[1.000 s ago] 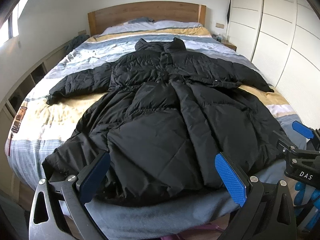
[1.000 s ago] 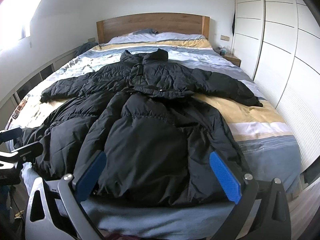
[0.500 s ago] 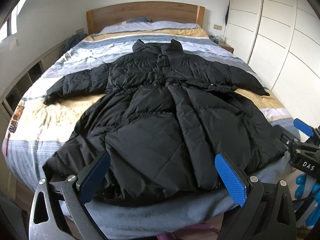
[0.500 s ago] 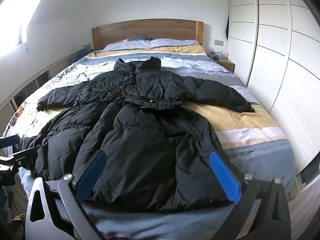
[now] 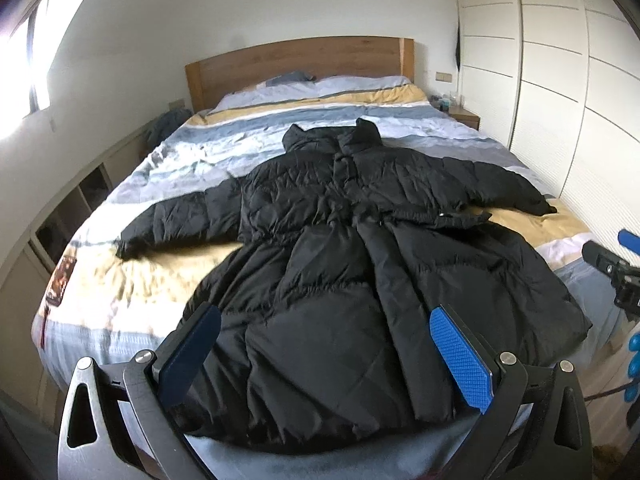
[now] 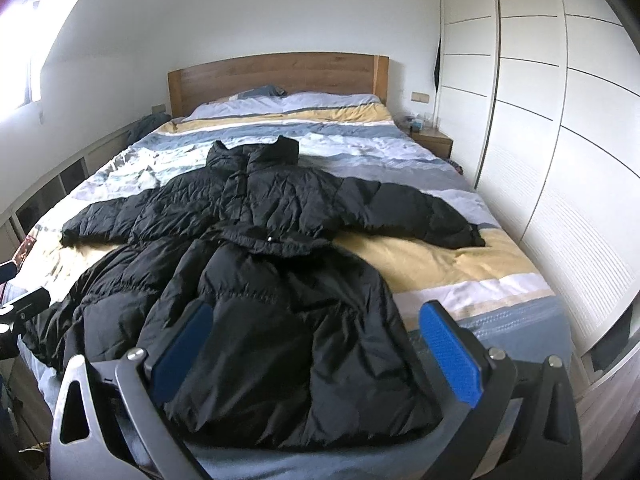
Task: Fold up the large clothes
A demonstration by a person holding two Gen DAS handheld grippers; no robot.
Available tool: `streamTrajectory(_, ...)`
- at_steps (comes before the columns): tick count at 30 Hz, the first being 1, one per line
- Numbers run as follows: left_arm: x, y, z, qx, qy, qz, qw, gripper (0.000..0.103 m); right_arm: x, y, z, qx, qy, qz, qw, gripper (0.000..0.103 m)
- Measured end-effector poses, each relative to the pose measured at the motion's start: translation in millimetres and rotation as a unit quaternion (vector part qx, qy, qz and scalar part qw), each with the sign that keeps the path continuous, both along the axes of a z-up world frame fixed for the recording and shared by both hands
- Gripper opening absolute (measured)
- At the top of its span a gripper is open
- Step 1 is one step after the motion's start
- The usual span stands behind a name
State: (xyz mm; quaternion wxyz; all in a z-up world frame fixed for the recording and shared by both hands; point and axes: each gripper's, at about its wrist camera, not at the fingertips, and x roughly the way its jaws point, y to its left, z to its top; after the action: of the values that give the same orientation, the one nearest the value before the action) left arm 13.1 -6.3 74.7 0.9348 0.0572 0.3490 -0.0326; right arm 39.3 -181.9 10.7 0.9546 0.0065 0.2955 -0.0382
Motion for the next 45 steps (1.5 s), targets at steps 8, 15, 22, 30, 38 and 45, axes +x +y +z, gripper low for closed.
streamTrajectory(8, 27.4, 0.0, 22.5, 0.014, 0.003, -0.011, 0.9998, 0.102, 18.6, -10.5, 23.3, 0.001, -0.016, -0.005, 1.0, 0.103)
streamTrajectory(15, 58.1, 14.2, 42.5, 0.005, -0.003, 0.001, 1.0, 0.102, 45.4, -23.8, 44.7, 0.006, -0.036, -0.013, 0.999, 0.103)
streamTrajectory(22, 100.0, 34.0, 50.0, 0.004, -0.008, 0.027, 0.9996, 0.102, 89.4, -35.8, 47.8, 0.01, -0.032, -0.022, 0.999, 0.103)
streamTrajectory(30, 144.5, 61.6, 25.3, 0.002, 0.012, 0.07, 0.9975, 0.102, 152.5, -69.1, 12.0, 0.042, 0.026, -0.069, 0.996, 0.103)
streamTrajectory(38, 181.0, 84.9, -5.0, -0.011, 0.042, 0.11, 0.993, 0.102, 209.4, -136.2, -44.0, 0.102, 0.085, -0.12, 0.984, 0.103)
streamTrajectory(45, 204.1, 82.9, -30.1, 0.009, 0.062, 0.127, 0.9899, 0.102, 246.4, -208.3, -110.1, 0.182, 0.135, -0.162, 0.96, 0.103)
